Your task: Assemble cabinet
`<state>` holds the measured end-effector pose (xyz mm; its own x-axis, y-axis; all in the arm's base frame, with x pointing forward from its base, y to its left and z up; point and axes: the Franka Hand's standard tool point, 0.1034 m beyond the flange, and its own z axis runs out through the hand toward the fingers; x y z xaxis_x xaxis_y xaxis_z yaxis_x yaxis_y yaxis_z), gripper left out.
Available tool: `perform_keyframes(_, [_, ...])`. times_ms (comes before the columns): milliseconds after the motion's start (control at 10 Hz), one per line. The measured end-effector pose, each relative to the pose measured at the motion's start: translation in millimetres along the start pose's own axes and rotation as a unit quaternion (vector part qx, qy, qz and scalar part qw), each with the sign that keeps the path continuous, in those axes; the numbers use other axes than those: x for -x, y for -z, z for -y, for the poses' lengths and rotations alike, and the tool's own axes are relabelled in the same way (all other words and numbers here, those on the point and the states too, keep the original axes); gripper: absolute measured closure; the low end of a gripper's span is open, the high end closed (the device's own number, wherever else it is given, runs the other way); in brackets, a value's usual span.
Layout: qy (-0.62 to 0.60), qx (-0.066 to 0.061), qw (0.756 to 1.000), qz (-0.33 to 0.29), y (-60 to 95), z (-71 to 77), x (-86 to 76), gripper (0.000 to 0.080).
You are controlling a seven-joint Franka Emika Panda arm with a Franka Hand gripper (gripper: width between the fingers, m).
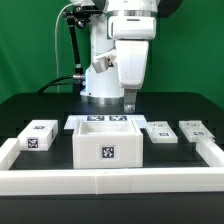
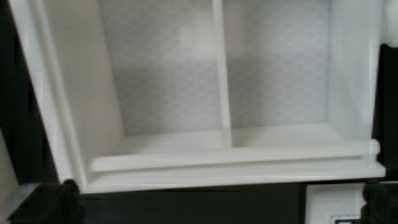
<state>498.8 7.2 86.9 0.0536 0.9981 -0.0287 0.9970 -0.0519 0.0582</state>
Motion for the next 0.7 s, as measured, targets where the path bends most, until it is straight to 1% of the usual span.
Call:
perform_keyframes(100, [0.007,-0.009,1.0,0.0,-6.6,20.8,9.9,0.0002])
perform_keyframes(200, [0.008,-0.013,1.0,-0.001,-12.9,32.9,15.1,0.0002])
perform_keyframes(300, [0.005,-0.019,1.0,-0.002,-17.4,41.3,18.0,0.0002])
perform_keyframes(400, [0.004,-0.017,1.0,-0.002,-16.3,38.9,17.7,0.0002])
perform_keyframes(500, [0.004,-0.019,1.0,-0.002,-18.7,40.3,17.6,0.0002])
perform_keyframes(600, [0.002,-0.02,1.0,-0.004,-25.5,42.4,17.2,0.0002])
perform_keyframes(700, [0.001,-0.026,1.0,-0.008,-40.3,50.2,16.4,0.0002])
